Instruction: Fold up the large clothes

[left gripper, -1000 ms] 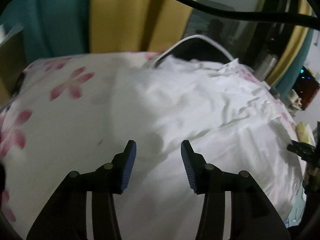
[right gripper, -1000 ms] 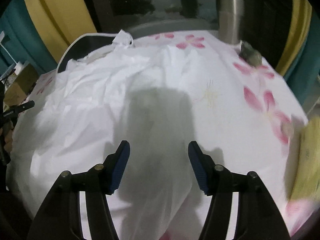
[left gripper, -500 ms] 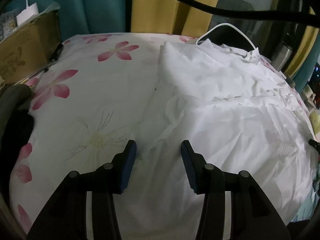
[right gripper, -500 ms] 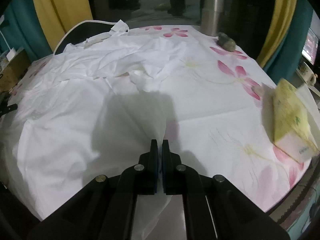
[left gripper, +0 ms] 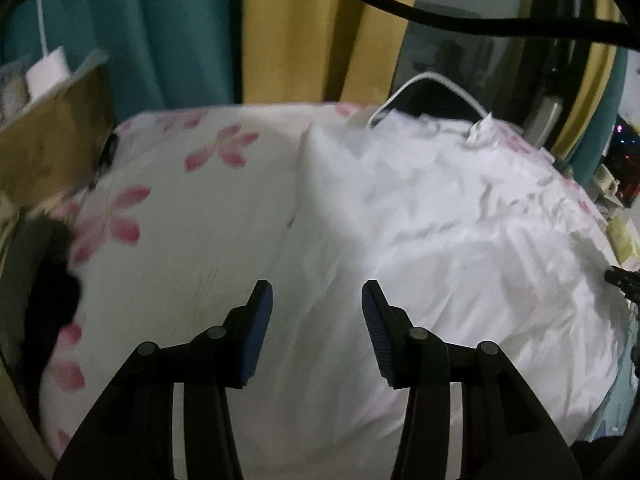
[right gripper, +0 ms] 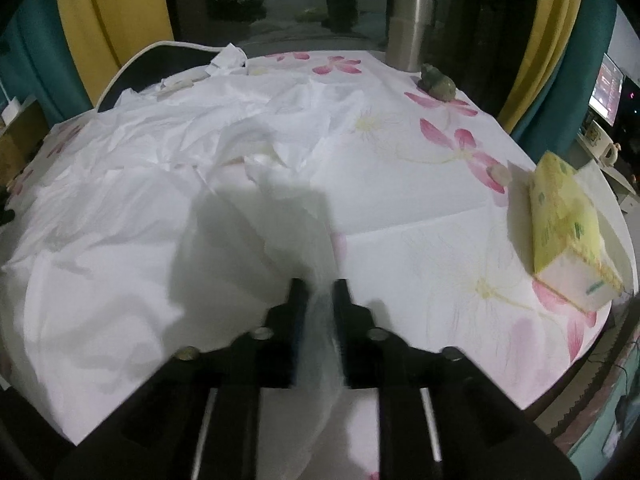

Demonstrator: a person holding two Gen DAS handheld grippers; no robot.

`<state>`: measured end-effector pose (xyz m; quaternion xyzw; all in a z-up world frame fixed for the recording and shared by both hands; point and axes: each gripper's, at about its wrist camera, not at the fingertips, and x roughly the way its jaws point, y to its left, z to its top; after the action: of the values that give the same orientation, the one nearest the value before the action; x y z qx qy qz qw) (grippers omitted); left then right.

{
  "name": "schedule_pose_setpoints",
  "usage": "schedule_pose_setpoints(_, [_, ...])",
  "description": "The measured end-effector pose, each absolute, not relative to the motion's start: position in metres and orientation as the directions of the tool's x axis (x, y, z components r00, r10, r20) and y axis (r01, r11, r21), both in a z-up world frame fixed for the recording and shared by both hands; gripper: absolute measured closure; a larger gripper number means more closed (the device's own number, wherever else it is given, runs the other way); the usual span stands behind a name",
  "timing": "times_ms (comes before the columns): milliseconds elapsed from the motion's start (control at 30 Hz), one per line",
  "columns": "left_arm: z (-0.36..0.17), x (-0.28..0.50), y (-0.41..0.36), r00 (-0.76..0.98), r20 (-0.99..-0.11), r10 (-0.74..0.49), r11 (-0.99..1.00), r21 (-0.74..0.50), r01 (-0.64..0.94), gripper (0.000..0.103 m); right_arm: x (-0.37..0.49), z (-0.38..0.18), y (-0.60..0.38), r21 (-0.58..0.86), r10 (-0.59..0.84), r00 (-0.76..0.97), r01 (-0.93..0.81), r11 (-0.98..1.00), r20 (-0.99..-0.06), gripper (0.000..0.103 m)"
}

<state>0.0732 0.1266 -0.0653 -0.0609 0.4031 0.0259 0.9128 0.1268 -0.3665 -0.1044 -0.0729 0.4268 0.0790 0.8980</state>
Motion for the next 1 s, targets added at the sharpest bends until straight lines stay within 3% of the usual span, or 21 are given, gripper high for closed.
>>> schedule_pose_setpoints(67, [-0.06,0.088,0.122,0.683,-0.731,-0.008,0.993,-0.086,-0.08,0.054,0.133,-0.098,-0.363,-0.058,0.093,0.64,-0.211,0.976,-0.762,0.045])
schedule_pose_setpoints(100, [-0.058,0.093,0.118,0.684,-0.729,-0.011,0.994,-0.084,-0.073,0.054,0.138,-0.094,-0.361,-0.059,0.098,0.648,-0.216,0.975,-0.755,0.044])
schedule_pose_setpoints(500, [-0.052,0.212,0.081,0.69,-0.719,-0.086,0.996,-0.069,0.051,0.054,0.241,-0.065,-0.313,-0.104,0.167,0.665,-0.348,0.932,-0.727,0.044])
schedule_pose_setpoints(900, [-0.082,0.298,0.067,0.664,-0.746,-0.043,0.999,-0.032,0.029,0.054,0.395,-0.078,-0.245,-0.046,0.285,0.565,-0.5,0.865,-0.774,0.044])
schedule_pose_setpoints(933, [-0.084,0.302,0.067,0.662,-0.747,-0.054,0.999,-0.039,0.037,0.057,0.407,-0.082,-0.241,-0.018,0.306,0.544,-0.509,0.86,-0.781,0.044])
schedule_pose_setpoints(1000, [-0.089,0.311,0.067,0.655,-0.753,-0.056,0.998,-0.036,0.044,0.076,0.43,-0.096,-0.234,0.069,0.368,0.465,-0.544,0.837,-0.805,0.044])
